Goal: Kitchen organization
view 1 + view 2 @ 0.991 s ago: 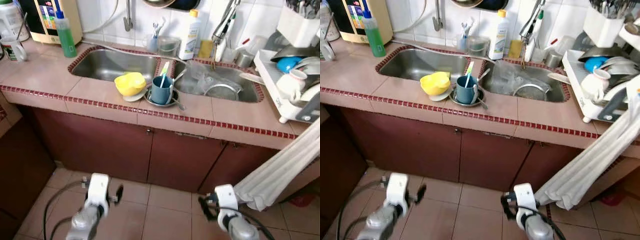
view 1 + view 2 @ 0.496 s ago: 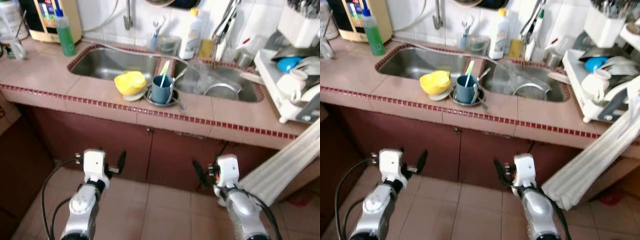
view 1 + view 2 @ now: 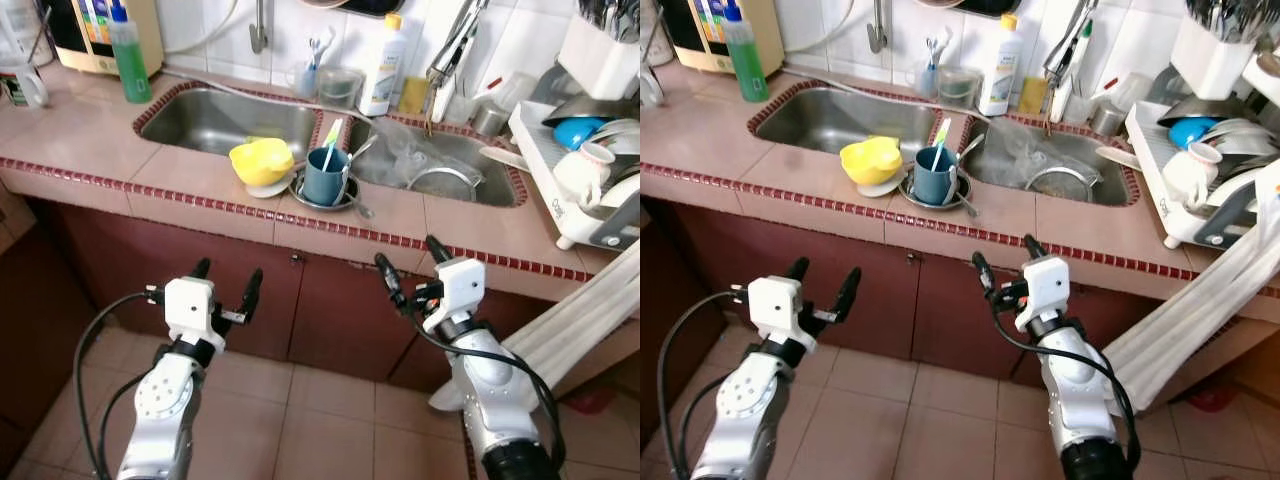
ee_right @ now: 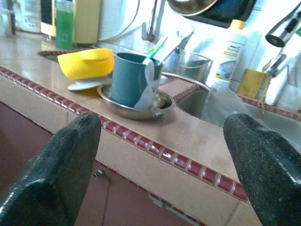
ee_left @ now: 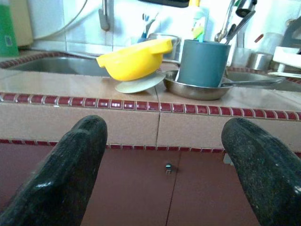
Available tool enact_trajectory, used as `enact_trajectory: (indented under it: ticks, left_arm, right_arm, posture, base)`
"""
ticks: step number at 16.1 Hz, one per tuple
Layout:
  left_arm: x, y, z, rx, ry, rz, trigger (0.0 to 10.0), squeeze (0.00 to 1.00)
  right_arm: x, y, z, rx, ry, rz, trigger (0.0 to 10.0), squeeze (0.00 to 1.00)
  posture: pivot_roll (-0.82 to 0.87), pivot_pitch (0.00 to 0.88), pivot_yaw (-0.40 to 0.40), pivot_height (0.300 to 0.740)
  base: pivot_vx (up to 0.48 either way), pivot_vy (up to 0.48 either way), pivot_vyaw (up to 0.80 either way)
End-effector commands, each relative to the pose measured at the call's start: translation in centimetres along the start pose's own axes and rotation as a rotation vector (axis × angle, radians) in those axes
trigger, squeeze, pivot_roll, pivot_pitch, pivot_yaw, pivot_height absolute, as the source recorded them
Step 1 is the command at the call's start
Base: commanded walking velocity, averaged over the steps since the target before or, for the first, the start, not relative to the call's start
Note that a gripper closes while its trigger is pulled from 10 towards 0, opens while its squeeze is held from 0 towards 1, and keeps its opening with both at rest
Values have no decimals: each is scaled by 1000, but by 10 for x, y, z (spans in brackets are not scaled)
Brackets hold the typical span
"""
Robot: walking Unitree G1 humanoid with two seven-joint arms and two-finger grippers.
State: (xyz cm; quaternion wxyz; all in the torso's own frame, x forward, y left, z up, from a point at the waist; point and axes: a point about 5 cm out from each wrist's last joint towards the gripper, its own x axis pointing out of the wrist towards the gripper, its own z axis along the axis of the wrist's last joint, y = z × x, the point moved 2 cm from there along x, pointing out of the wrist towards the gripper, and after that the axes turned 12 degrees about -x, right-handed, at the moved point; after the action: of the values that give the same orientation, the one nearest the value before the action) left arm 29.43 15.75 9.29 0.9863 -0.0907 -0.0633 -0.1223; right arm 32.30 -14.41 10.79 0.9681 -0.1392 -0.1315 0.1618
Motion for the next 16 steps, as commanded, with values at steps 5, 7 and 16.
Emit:
enact_trajectory:
  ticks: [5, 7, 16]
  left_arm:
    - [12, -3, 21, -52, -24, -35, 10000, 1000]
    - [14, -5, 23, -52, -18, -53, 10000, 1000]
    - [19, -6, 38, -14, -19, -63, 10000, 0]
  right_arm:
    - [-4, -5, 6, 35, -3, 5, 10000, 1000]
    - [-2, -4, 10, 49, -16, 0, 10000, 1000]
    - [3, -1, 25, 90, -44, 0, 10000, 0]
  posture:
    - [-8, 0, -118, 740]
    - [-16, 0, -110, 740]
    - [-19, 0, -97, 740]
  base:
    - [0, 0, 0]
    - [0, 0, 0]
    - [0, 0, 0]
